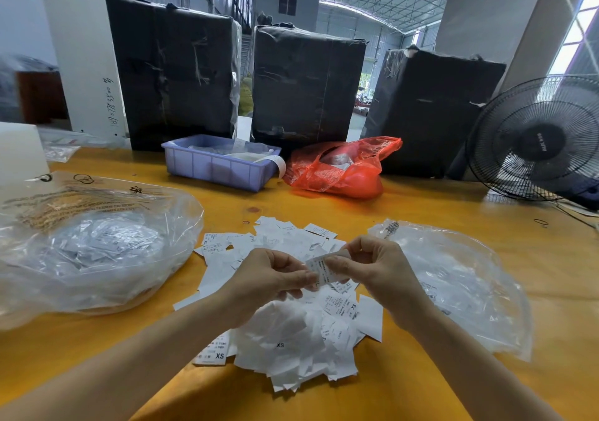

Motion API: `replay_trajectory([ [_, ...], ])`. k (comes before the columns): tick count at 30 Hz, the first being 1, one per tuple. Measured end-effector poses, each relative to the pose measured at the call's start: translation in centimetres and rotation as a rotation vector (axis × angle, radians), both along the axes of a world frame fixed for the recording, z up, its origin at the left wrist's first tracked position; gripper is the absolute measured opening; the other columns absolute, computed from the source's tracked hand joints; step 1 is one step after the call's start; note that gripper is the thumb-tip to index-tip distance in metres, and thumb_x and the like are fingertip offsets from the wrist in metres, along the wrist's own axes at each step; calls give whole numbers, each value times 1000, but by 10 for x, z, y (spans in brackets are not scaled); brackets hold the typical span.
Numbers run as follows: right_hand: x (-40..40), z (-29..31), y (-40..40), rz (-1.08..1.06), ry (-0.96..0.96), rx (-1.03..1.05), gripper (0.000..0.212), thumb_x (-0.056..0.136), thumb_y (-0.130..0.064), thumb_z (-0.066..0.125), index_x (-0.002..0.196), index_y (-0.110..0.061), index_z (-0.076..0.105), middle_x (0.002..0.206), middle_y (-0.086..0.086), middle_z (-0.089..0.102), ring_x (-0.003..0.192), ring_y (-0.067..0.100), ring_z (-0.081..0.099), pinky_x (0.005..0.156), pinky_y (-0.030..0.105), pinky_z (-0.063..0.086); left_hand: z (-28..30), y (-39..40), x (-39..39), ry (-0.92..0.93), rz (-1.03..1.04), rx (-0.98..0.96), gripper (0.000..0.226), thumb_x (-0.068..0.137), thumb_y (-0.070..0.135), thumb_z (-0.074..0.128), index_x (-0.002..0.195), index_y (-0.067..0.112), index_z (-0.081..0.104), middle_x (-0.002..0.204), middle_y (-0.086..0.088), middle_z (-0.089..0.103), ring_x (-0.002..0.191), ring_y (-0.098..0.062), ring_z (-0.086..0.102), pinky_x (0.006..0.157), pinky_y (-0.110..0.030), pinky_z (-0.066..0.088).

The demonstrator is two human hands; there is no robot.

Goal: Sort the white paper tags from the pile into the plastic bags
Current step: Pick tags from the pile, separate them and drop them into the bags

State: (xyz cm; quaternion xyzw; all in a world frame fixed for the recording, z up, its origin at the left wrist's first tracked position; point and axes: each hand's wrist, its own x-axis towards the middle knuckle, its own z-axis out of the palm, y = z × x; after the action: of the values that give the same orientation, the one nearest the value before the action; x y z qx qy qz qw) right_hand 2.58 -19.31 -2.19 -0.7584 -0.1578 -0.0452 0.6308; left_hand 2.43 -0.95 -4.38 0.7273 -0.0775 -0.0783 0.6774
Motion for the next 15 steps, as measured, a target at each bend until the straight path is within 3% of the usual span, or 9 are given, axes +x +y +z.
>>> replay_trajectory([
  [5, 3, -1, -5, -4, -17, 18, 15, 74, -1, 75, 75, 7, 62, 58, 0, 67, 48, 4, 58, 45, 12, 42, 0, 1, 1, 58, 30, -79, 8, 81, 6, 68, 89, 5, 70, 74, -8, 74, 54, -8, 63, 49, -14, 44],
  [11, 4, -4, -5, 3, -15, -23, 15, 75, -1, 74, 76, 7, 62, 62, 6, 68, 49, 7, 59, 45, 14, 43, 0, 0, 0, 36, 52, -88, 7, 83, 8, 67, 87, 10, 72, 70, -6, 73, 60, -11, 69, 57, -17, 48],
  [15, 6, -4, -5, -16, -10, -24, 19, 74, -3, 75, 77, 9, 62, 61, 5, 68, 49, 8, 57, 45, 16, 44, 1, -3, -4, -7, -21, -16, 8, 83, 7, 67, 89, 4, 71, 77, -10, 74, 63, -13, 70, 53, -15, 48],
])
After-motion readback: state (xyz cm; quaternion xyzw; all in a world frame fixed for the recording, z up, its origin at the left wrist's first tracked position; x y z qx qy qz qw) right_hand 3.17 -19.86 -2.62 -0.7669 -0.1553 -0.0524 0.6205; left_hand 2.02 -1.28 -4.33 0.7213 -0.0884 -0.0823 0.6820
